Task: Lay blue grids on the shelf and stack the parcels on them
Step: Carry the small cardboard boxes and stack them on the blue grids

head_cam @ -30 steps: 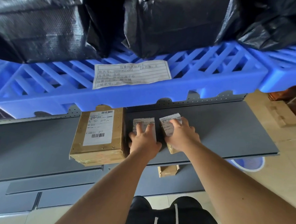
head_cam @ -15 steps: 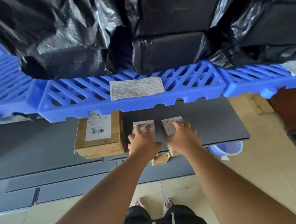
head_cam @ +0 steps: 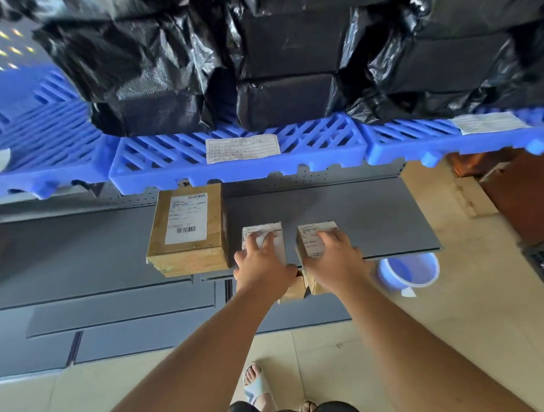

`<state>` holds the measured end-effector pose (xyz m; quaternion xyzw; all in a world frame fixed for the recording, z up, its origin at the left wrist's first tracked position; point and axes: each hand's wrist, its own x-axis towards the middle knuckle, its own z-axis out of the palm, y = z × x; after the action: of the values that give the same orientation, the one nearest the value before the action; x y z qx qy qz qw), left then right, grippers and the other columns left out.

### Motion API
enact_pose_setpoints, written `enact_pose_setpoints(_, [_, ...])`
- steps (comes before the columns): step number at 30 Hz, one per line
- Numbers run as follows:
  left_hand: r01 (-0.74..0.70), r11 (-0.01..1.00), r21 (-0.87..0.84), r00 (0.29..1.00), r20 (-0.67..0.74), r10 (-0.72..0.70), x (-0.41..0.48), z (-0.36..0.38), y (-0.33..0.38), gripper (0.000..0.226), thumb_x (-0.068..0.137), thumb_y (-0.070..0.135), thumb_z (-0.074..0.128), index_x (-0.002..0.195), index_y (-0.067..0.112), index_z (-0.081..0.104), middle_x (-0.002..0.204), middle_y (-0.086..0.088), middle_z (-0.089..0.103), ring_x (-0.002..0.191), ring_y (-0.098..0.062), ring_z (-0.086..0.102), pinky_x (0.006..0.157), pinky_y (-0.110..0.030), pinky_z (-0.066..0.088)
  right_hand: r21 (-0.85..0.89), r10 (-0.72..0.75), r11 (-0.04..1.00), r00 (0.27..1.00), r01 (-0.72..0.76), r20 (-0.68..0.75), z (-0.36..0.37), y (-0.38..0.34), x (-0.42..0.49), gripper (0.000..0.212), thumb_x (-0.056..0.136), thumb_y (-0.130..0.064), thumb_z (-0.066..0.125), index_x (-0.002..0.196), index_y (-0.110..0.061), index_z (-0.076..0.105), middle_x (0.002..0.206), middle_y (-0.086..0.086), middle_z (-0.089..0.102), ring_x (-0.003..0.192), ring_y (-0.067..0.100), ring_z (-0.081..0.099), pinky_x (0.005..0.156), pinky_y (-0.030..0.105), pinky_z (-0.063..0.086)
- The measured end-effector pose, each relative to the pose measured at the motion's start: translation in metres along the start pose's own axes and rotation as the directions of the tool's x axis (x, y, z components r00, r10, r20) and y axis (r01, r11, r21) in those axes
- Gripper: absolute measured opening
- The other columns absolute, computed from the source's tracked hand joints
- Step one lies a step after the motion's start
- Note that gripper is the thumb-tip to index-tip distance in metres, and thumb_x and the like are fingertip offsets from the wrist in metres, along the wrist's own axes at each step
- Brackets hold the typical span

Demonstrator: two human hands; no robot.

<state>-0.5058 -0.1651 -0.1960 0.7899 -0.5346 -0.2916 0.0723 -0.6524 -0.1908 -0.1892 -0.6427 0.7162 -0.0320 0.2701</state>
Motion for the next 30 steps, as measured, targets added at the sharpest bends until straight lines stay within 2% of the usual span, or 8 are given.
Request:
enact_pose_setpoints(2, [0.01,1.0,0.005,0.999,-0.03,-0.01,-0.015,-0.004,0.002,0.078,0.085,0.046,0.064,0.153,0.038,0.027,0.16,0.003,0.017,0.135,-0.037,0.033,0.104,-0.055,0.046,0.014,-0.036,0.999,0.999,0.036,-0.019,-0.003,0.002,-0.008,0.074,0.071,-0.06,0.05,0.14,-0.035,0.044,0.152,-0.01,0.037,0.122,0.035,0.051,0.099,0.049,0.044])
enact_pose_setpoints(8, [0.039,0.999,-0.013,0.993,-0.114,-0.041,-0.068,-0.011,0.006,0.078,0.085,0.043,0.066,0.153,0.036,0.027,0.159,0.004,0.018,0.138,-0.035,0.031,0.105,-0.054,0.043,0.021,-0.153,0.988,0.986,0.154,-0.064,-0.022,0.005,-0.047,0.066,0.083,-0.056,0.062,0.142,-0.035,0.044,0.152,-0.012,0.035,0.121,0.036,0.049,0.098,0.048,0.044])
enact_pose_setpoints(15, [0.082,0.997,-0.009,0.974,-0.213,-0.082,-0.115,-0.026,-0.007,0.08,0.085,0.045,0.065,0.153,0.036,0.026,0.16,0.005,0.017,0.14,-0.034,0.029,0.108,-0.055,0.039,0.032,-0.254,0.966,0.965,0.256,-0.057,-0.029,-0.007,-0.087,0.06,0.087,-0.054,0.061,0.141,-0.033,0.044,0.15,-0.012,0.035,0.119,0.034,0.046,0.093,0.045,0.04])
enact_pose_setpoints(21, [0.101,0.995,0.017,0.955,-0.282,-0.092,-0.143,-0.047,-0.029,0.08,0.086,0.047,0.065,0.154,0.036,0.024,0.162,0.002,0.014,0.142,-0.035,0.026,0.108,-0.056,0.036,0.036,-0.26,0.964,0.962,0.263,-0.085,-0.032,-0.033,-0.123,0.054,0.088,-0.054,0.058,0.137,-0.034,0.047,0.148,-0.01,0.039,0.118,0.034,0.047,0.089,0.045,0.038])
enact_pose_setpoints(30, [0.057,0.998,0.004,0.93,-0.365,-0.052,-0.18,-0.106,-0.091,0.079,0.083,0.048,0.061,0.153,0.036,0.026,0.162,0.003,0.016,0.138,-0.035,0.029,0.107,-0.055,0.037,0.106,-0.292,0.945,0.944,0.309,-0.153,-0.022,-0.105,-0.18,0.066,0.086,-0.06,0.057,0.146,-0.038,0.042,0.154,-0.012,0.031,0.125,0.034,0.045,0.102,0.049,0.043])
